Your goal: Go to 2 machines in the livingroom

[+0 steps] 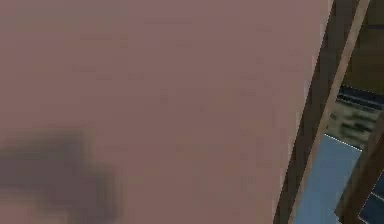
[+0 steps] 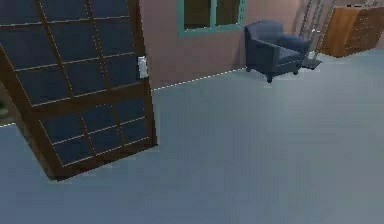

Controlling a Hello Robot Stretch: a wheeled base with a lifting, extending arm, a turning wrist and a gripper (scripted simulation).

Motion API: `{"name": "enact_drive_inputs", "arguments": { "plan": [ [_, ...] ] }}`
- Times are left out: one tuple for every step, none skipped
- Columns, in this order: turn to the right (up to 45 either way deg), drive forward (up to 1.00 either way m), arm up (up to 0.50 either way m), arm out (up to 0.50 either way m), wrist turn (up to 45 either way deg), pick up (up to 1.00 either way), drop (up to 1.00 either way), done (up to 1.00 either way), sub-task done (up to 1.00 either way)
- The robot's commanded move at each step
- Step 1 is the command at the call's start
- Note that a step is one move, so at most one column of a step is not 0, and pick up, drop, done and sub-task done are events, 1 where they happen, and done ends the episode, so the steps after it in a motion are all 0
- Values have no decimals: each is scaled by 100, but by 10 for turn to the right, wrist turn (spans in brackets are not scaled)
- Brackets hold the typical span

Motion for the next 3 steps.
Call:
{"name": "enact_drive_inputs", "arguments": {
  "plan": [
    [450, 0, 0, 0, 0, 0, 0, 0, 0],
    [450, 0, 0, 0, 0, 0, 0, 0, 0],
    [450, 0, 0, 0, 0, 0, 0, 0, 0]
  ]
}}
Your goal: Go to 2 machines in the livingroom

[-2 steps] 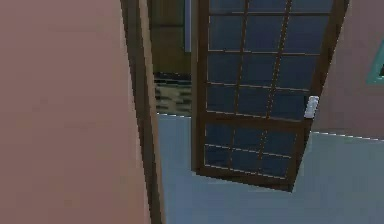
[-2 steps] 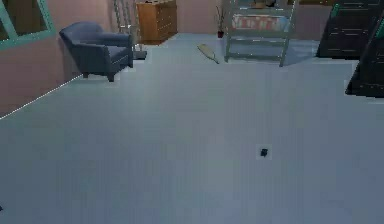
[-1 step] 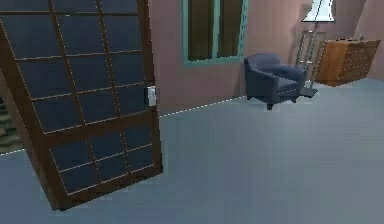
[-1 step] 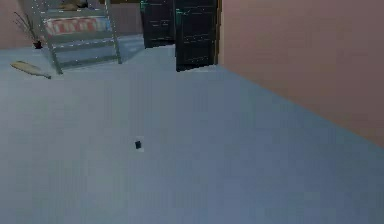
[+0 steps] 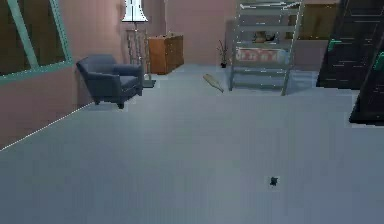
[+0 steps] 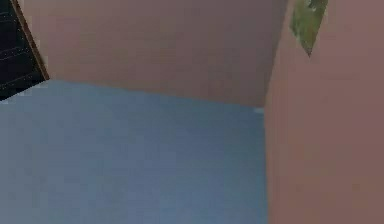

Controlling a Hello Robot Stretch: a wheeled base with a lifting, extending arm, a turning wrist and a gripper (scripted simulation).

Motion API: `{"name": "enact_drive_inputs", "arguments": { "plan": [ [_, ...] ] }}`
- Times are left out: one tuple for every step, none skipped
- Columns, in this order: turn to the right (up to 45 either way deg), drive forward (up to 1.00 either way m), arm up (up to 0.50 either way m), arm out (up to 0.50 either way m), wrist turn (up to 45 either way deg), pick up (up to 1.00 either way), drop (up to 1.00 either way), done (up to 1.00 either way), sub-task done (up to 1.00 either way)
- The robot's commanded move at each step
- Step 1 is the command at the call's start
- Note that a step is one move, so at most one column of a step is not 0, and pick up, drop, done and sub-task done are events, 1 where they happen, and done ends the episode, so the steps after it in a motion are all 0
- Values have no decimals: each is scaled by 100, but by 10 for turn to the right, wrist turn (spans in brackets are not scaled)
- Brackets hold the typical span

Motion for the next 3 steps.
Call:
{"name": "enact_drive_inputs", "arguments": {
  "plan": [
    [420, 0, 0, 0, 0, 0, 0, 0, 0],
    [0, 100, 0, 0, 0, 0, 0, 0, 0],
    [30, 0, 0, 0, 0, 0, 0, 0, 0]
  ]
}}
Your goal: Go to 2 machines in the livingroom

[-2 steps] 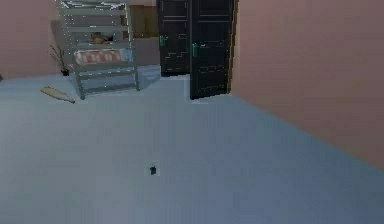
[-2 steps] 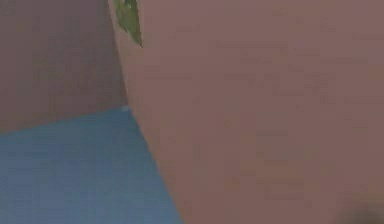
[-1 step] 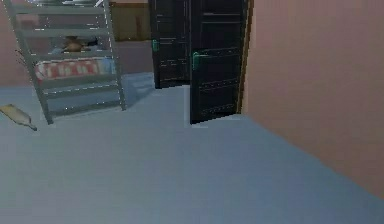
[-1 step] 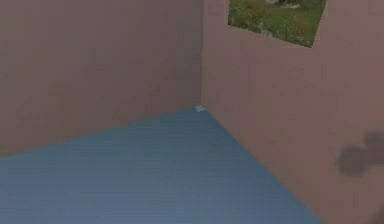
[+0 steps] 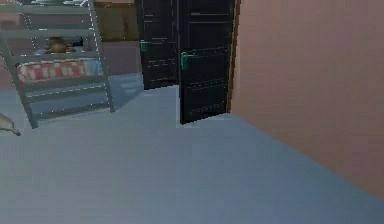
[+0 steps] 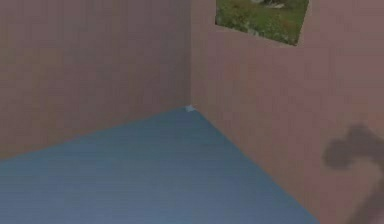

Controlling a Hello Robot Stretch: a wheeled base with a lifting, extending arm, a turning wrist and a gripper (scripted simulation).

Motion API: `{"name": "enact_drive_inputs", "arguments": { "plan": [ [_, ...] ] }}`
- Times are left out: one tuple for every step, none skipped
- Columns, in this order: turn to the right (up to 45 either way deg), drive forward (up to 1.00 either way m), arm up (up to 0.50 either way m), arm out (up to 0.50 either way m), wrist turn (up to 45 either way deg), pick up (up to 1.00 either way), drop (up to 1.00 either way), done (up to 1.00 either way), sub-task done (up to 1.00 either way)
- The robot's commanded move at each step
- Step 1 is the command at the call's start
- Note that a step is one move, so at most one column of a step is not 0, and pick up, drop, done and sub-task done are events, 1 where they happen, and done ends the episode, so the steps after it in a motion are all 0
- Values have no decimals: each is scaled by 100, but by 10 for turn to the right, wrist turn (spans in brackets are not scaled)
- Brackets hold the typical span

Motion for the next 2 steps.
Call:
{"name": "enact_drive_inputs", "arguments": {
  "plan": [
    [0, 65, 0, 0, 0, 0, 0, 0, 0],
    [-180, 0, 0, 0, 0, 0, 0, 0, 0]
  ]
}}
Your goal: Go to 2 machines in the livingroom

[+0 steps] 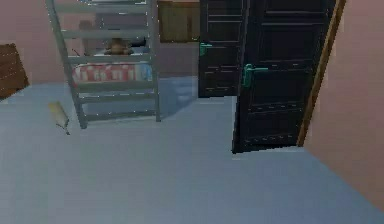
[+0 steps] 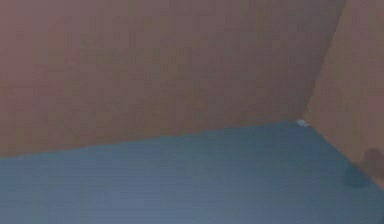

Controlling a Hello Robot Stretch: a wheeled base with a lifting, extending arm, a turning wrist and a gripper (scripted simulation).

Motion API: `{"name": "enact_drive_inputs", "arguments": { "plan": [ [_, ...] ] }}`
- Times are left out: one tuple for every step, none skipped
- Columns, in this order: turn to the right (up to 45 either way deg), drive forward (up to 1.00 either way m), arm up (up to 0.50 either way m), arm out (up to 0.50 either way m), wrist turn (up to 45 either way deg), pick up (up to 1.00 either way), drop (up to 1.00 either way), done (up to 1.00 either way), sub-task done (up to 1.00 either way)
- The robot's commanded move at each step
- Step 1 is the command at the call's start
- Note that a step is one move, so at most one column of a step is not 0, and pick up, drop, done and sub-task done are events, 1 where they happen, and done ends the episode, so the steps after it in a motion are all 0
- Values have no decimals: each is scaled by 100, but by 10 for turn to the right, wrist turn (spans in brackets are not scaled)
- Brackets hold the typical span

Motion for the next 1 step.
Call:
{"name": "enact_drive_inputs", "arguments": {
  "plan": [
    [0, 100, 0, 0, 0, 0, 0, 0, 0]
  ]
}}
